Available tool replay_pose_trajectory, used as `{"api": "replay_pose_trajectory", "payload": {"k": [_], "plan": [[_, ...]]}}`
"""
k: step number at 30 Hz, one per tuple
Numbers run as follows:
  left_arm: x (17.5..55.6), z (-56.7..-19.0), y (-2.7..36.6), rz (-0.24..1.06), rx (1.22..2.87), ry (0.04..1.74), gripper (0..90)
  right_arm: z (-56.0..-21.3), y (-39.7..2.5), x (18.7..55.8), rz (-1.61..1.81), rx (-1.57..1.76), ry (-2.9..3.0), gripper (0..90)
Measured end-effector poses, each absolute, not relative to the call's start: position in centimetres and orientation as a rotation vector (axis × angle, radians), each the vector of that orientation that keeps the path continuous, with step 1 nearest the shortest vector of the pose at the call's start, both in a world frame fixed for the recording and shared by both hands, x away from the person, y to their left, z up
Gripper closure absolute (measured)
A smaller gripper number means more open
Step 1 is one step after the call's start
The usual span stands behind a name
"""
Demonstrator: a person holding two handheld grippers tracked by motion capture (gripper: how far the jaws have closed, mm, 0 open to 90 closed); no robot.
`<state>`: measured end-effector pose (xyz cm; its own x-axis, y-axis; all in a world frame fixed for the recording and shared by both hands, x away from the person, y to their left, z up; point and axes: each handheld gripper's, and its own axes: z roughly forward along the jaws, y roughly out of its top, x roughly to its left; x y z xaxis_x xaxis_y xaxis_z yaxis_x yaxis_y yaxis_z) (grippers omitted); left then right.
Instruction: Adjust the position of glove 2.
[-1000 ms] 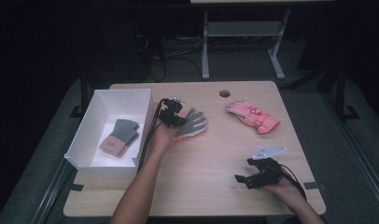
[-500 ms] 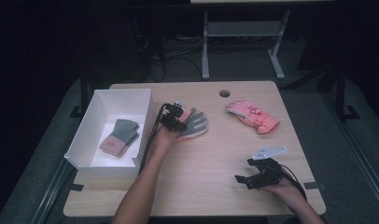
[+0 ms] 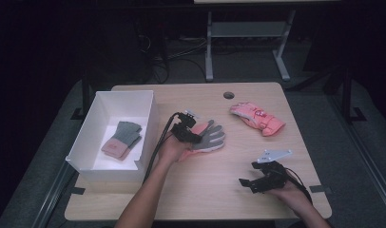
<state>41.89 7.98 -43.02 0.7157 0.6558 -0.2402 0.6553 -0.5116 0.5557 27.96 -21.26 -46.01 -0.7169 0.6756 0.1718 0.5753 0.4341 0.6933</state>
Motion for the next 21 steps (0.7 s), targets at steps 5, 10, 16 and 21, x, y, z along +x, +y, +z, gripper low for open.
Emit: {"api": "replay_pose_trajectory", "payload": {"k": [5,10,16,21], "plan": [[40.6,-43.1,6.5,-0.045,2.308,0.928,89.9,-46.0,-21.3,27.9,1.151,1.116,2.544,14.2],[39.1,-43.0,4.7,-0.082,2.334,0.849,89.8,-46.0,-21.2,27.9,1.149,1.119,2.547,14.3],[37.9,-43.0,2.9,-0.124,2.37,0.773,89.8,-46.0,-21.3,27.9,1.15,1.119,2.543,14.3],[37.8,-42.3,2.8,-0.121,2.362,0.748,89.8,-45.9,-21.3,27.8,1.155,1.118,2.541,14.3]]}}
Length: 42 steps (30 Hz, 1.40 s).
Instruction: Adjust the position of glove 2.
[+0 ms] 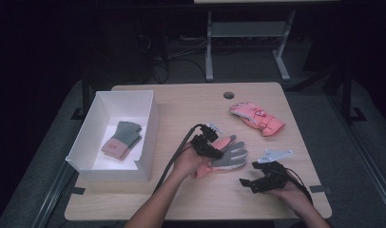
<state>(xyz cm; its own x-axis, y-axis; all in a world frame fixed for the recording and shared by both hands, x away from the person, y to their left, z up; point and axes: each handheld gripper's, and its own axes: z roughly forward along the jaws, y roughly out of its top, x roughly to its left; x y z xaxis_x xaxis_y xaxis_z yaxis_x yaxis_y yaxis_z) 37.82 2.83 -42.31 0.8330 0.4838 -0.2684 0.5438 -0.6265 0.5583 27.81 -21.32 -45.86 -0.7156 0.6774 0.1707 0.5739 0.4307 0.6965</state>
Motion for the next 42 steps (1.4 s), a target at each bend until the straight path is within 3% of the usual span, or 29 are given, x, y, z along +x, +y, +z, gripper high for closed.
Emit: {"api": "replay_pose_trajectory", "payload": {"k": [10,24,42], "plan": [[40.8,-41.1,7.7,0.049,2.343,0.919,89.9,-45.9,-21.4,27.8,1.154,1.121,2.538,14.3],[39.0,-42.9,8.2,-0.013,2.395,0.884,89.8,-45.9,-22.1,27.4,1.146,1.149,2.515,14.3],[35.5,-43.4,6.1,-0.148,2.448,0.685,89.8,-46.2,-23.7,25.6,1.12,1.208,2.492,14.2]]}}
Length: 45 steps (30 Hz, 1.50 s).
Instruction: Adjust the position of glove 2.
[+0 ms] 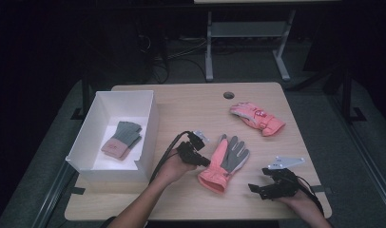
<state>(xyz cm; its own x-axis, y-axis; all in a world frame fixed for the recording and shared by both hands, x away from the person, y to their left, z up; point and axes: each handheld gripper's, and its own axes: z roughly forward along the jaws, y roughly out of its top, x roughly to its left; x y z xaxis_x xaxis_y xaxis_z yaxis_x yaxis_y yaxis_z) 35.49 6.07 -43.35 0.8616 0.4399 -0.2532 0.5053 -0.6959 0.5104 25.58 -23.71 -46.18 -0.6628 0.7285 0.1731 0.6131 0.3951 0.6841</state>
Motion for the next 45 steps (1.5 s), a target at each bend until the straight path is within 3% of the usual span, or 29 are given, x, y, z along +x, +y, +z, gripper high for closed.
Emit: {"api": "replay_pose_trajectory", "payload": {"k": [33,39,45], "plan": [[33.9,-43.9,-2.0,-0.213,2.463,0.47,89.8,-46.0,-26.3,23.6,1.011,1.235,2.48,14.1],[33.8,-43.6,-1.2,-0.183,2.46,0.456,89.5,-45.8,-26.6,23.6,0.99,1.24,2.495,13.6],[33.5,-43.5,2.2,-0.144,2.424,0.502,75.2,-45.1,-27.0,23.9,0.989,1.247,2.506,13.6]]}}
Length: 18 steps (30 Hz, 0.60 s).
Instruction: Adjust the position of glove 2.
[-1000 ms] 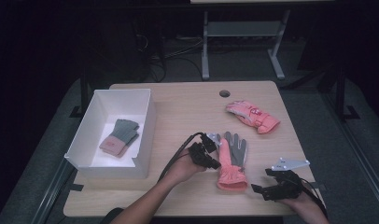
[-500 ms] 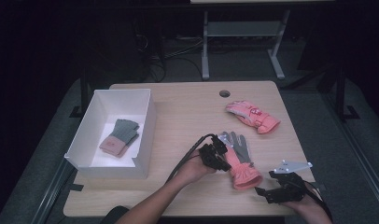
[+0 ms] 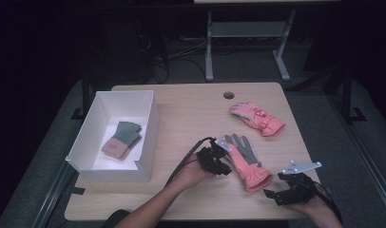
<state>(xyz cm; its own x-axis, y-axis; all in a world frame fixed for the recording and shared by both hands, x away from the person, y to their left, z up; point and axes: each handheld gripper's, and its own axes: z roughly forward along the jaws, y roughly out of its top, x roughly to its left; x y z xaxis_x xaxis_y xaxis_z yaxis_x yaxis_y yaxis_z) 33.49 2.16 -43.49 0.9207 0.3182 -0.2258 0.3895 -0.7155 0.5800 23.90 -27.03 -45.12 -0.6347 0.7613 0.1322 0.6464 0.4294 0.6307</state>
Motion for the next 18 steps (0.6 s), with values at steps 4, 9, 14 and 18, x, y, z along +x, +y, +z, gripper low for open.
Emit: {"api": "replay_pose_trajectory", "payload": {"k": [4,9,14,18], "plan": [[33.0,-43.7,4.5,-0.103,2.412,0.529,64.0,-44.7,-27.3,24.3,0.985,1.235,2.525,13.4],[32.1,-43.7,6.4,-0.049,2.398,0.553,46.2,-43.8,-27.8,25.5,1.016,1.224,2.54,14.6],[31.2,-43.5,7.9,-0.011,2.359,0.568,31.1,-42.9,-27.9,27.4,1.044,1.23,2.527,19.4],[30.6,-43.9,9.0,0.002,2.365,0.567,25.6,-42.4,-27.5,29.2,1.053,1.219,2.51,21.0]]}}
